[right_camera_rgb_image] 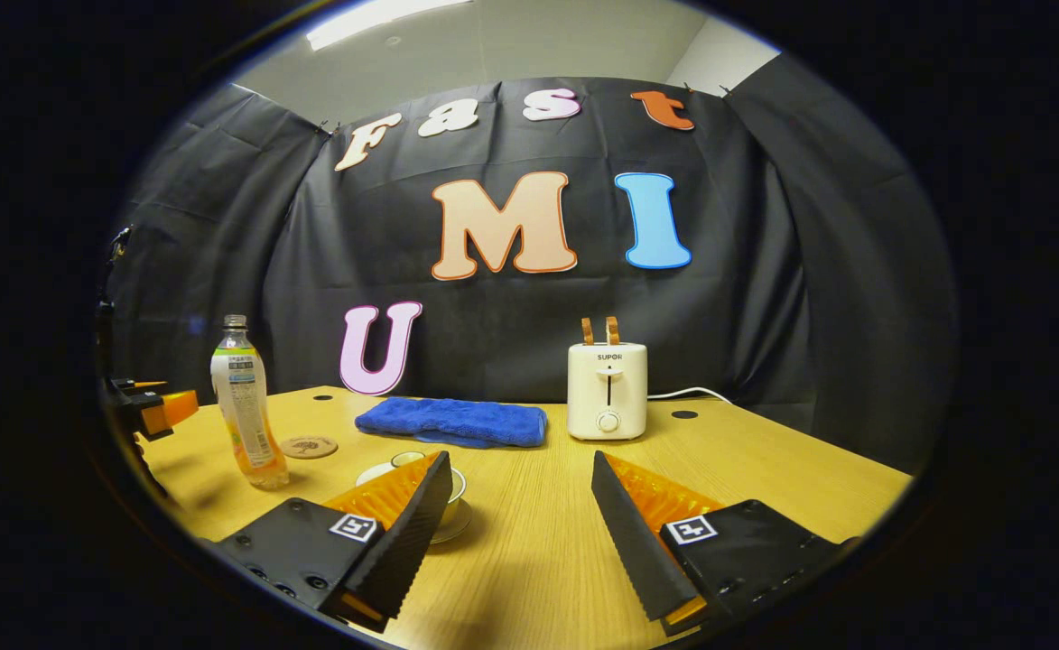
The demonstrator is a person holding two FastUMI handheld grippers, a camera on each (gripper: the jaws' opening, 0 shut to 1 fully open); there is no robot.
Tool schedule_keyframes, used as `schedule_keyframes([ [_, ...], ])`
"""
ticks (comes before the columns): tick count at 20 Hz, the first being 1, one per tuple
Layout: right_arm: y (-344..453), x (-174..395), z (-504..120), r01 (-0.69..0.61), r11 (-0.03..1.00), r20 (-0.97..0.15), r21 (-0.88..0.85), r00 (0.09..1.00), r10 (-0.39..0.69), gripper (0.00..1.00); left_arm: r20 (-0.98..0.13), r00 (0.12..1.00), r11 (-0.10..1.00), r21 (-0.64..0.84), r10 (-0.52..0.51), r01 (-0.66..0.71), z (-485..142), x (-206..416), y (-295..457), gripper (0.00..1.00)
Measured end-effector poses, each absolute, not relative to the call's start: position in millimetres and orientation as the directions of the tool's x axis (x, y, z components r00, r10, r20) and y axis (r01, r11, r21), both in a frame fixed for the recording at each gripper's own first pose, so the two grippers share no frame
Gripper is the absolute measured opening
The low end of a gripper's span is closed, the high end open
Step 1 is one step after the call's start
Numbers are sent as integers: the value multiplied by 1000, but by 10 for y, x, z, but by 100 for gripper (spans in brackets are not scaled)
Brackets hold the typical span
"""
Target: Open the teacup lid with one hand, grasp the water bottle and pour water into the teacup with the other hand; after pouring, place the water bottle on the coaster and then close the teacup lid.
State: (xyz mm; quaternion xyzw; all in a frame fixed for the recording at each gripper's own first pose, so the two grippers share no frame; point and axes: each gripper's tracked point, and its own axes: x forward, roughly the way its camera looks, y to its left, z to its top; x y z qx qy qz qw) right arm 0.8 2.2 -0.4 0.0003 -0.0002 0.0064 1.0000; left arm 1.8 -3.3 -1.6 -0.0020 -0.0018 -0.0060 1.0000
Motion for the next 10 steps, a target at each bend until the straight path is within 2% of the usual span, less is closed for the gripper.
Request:
schedule_keyframes([
  [2,55,11,-5,-28,1000,-1,1,1000,28,94,4,1000,1000,-4,-12,12,-9,25,-35,91],
  [3,106,7,-5,-53,999,0,3,999,53,99,4,1000,1000,-4,-12,12,-12,26,-39,91],
  [10,487,75,-33,-233,972,-14,11,972,233,99,5,1000,1000,-4,-26,26,-13,31,-59,91],
])
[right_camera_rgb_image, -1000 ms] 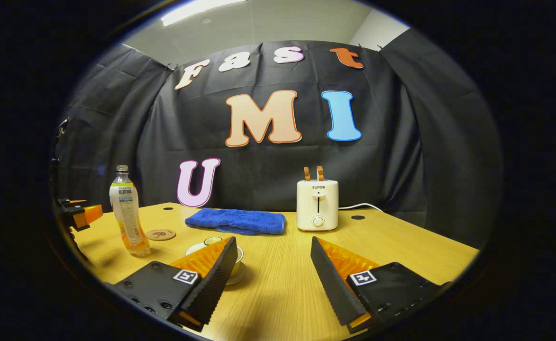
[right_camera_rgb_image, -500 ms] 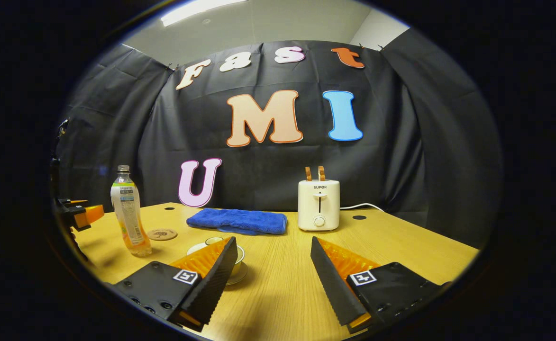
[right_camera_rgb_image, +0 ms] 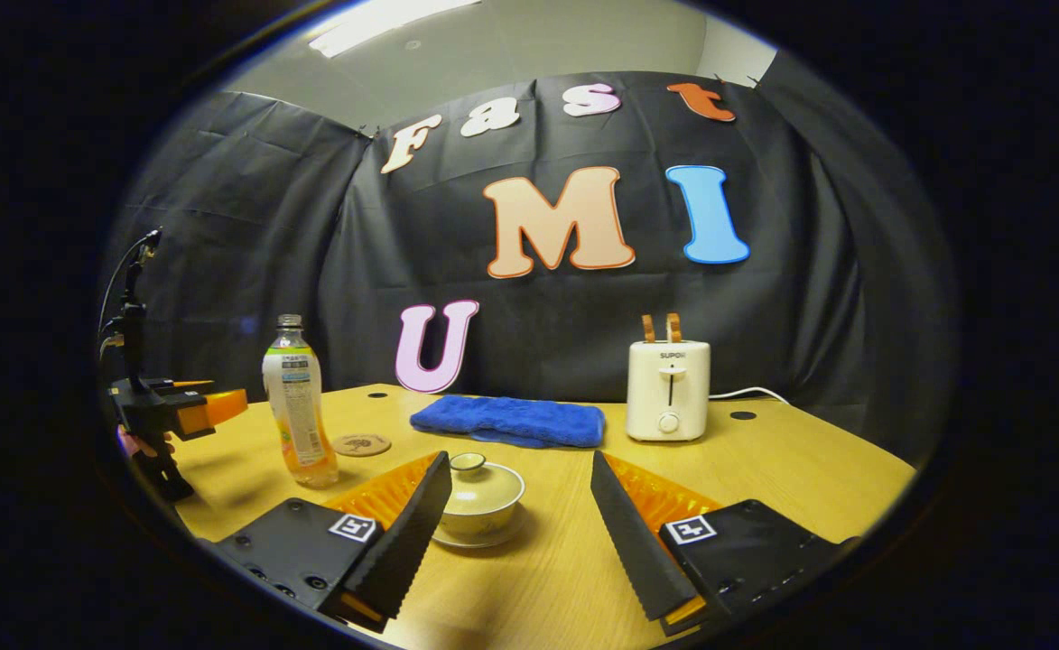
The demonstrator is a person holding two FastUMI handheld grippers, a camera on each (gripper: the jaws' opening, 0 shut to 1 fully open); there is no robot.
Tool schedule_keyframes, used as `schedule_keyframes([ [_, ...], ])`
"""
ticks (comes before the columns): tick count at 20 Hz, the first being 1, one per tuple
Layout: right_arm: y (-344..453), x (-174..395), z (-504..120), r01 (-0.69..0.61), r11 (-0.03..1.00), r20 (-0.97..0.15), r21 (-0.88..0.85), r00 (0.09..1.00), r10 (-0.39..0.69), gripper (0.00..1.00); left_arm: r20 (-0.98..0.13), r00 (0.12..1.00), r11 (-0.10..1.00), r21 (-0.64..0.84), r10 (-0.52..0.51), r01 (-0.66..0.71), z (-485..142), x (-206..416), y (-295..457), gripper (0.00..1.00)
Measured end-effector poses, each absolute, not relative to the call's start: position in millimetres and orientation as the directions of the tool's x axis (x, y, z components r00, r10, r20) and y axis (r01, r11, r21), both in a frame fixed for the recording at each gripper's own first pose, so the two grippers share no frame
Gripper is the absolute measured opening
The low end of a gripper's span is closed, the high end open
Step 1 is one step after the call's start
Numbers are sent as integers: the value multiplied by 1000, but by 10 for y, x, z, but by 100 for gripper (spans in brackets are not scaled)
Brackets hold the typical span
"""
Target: Open the teacup lid with one hand, grasp the water bottle and pour water into the teacup with the other hand; after pouring, place the water bottle on the coaster and then close the teacup lid.
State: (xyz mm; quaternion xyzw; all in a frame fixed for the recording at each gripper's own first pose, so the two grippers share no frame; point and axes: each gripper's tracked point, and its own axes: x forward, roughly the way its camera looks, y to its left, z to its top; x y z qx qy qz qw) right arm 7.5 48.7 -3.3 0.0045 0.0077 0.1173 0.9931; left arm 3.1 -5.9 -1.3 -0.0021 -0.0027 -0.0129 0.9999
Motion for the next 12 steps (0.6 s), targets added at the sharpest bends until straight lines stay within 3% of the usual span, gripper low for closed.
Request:
schedule_keyframes([
  [4,631,162,-41,-278,960,-16,14,960,278,94,6,1000,1000,-5,-27,27,-20,35,-64,91],
  [6,707,197,-58,-302,953,-21,16,953,302,94,6,1000,1000,-5,-29,29,-13,36,-68,91],
  [7,730,223,-65,-307,952,-22,17,951,307,99,6,1000,1000,-5,-31,31,-12,28,-75,91],
  [12,883,376,-118,-326,945,-52,18,944,327,99,7,999,999,-5,-35,35,-15,34,-82,91],
])
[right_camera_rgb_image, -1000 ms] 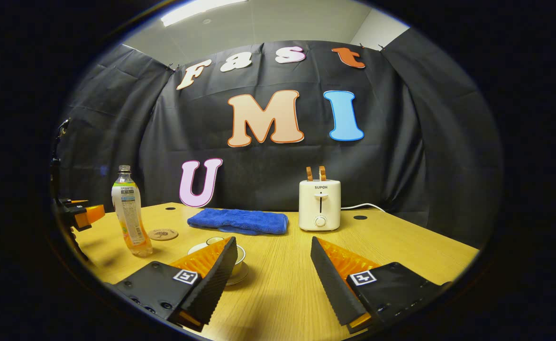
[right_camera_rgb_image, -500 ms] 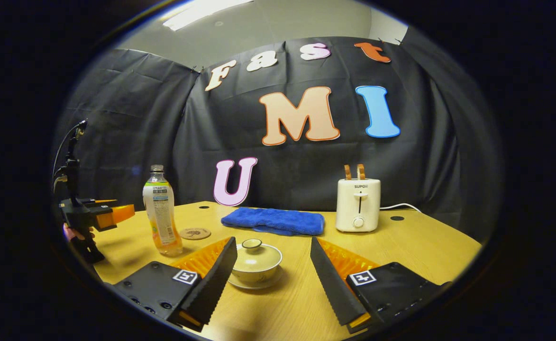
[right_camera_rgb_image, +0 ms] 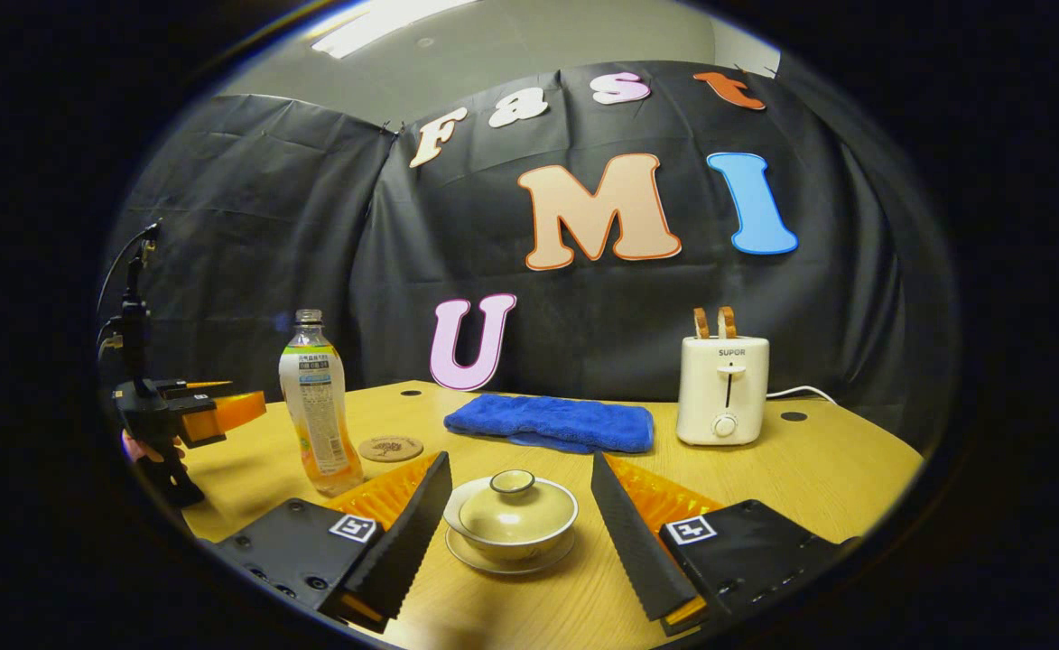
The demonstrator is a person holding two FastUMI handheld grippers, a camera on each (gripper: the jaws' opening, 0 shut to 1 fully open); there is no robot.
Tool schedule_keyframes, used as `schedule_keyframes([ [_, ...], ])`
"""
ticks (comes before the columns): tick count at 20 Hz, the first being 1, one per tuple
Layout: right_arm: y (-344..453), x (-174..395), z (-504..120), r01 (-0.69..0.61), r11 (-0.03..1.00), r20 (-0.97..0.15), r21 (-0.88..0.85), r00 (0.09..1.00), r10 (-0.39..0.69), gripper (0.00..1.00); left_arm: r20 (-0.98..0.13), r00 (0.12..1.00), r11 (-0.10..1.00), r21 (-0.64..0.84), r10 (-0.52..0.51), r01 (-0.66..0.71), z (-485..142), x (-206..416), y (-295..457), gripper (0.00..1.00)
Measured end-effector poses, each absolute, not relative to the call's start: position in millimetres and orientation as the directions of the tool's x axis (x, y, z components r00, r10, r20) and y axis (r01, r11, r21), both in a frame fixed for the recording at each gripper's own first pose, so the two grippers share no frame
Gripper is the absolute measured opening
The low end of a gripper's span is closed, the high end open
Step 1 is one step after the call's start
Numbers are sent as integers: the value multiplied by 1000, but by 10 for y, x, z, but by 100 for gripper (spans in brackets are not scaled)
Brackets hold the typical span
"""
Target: Open the teacup lid with one hand, grasp the water bottle and pour water into the teacup with the other hand; after pouring, place the water bottle on the coaster and then close the teacup lid.
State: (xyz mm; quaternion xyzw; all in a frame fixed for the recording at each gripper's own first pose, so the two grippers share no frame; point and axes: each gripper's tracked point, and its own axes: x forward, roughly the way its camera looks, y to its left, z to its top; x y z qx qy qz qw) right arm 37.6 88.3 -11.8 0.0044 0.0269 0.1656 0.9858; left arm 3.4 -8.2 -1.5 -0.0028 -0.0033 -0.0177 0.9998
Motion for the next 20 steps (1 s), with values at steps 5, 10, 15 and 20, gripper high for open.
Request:
schedule_keyframes([
  [5,1007,555,-283,-341,940,-148,16,929,339,99,7,999,999,-6,-40,40,-16,41,-91,91],
  [10,1075,651,-319,-344,939,-172,10,924,341,88,7,999,999,-7,-45,45,-21,36,-98,91],
  [15,1083,715,-400,-336,942,-211,6,920,330,62,7,999,999,-8,-48,48,-20,43,-104,91],
  [20,1078,730,-384,-331,944,-197,-6,926,323,42,6,999,999,-8,-50,50,-20,45,-115,91],
])
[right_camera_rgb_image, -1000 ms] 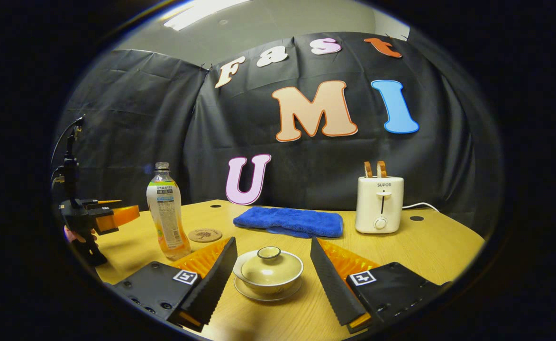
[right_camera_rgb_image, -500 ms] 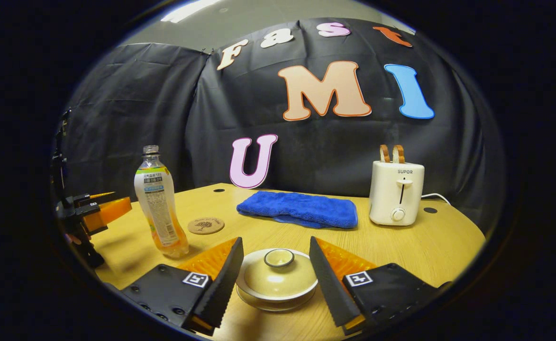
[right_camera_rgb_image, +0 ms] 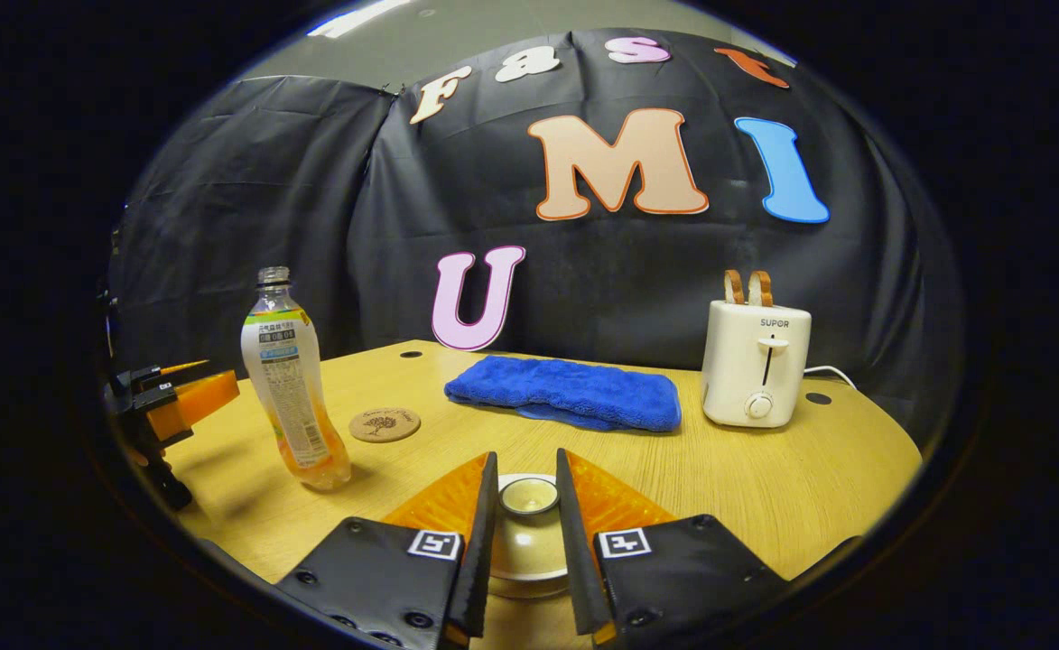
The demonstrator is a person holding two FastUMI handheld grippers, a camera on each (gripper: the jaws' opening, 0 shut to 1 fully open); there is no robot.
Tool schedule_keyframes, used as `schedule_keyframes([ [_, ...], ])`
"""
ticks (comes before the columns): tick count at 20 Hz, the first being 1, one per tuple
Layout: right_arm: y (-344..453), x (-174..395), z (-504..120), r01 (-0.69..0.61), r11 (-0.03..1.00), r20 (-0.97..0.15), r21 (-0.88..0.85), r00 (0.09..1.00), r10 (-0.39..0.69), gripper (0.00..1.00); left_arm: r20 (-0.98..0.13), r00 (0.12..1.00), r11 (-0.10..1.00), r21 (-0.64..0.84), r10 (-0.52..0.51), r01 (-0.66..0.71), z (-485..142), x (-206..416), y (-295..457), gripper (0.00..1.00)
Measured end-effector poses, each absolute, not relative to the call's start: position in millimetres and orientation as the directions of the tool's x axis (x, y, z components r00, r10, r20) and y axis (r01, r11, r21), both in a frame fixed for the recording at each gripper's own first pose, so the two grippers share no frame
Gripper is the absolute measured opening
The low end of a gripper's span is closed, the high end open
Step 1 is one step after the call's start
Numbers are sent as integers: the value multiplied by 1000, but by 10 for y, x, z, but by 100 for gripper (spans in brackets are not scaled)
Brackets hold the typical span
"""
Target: Open the teacup lid with one hand, grasp the water bottle and pour water into the teacup with the other hand; after pouring, place the water bottle on the coaster and then close the teacup lid.
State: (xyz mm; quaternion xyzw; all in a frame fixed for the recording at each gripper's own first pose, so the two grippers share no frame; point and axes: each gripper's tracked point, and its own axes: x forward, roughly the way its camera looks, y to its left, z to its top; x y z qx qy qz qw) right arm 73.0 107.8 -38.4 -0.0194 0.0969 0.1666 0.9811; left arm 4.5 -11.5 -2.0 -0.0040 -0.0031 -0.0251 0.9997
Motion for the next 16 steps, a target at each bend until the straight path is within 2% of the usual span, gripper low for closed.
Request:
schedule_keyframes([
  [1,1077,721,-361,-332,943,-195,-1,925,326,34,7,999,999,-8,-51,52,-16,39,-116,91],
  [2,1070,710,-363,-333,943,-195,4,925,327,33,7,999,998,-8,-54,54,-24,54,-122,91],
  [8,1063,653,-227,-344,939,-115,2,933,342,33,9,998,998,-9,-69,70,-15,45,-143,91],
  [16,848,545,-77,-273,962,-19,11,962,274,33,13,991,991,-9,-132,133,-10,41,-276,91],
])
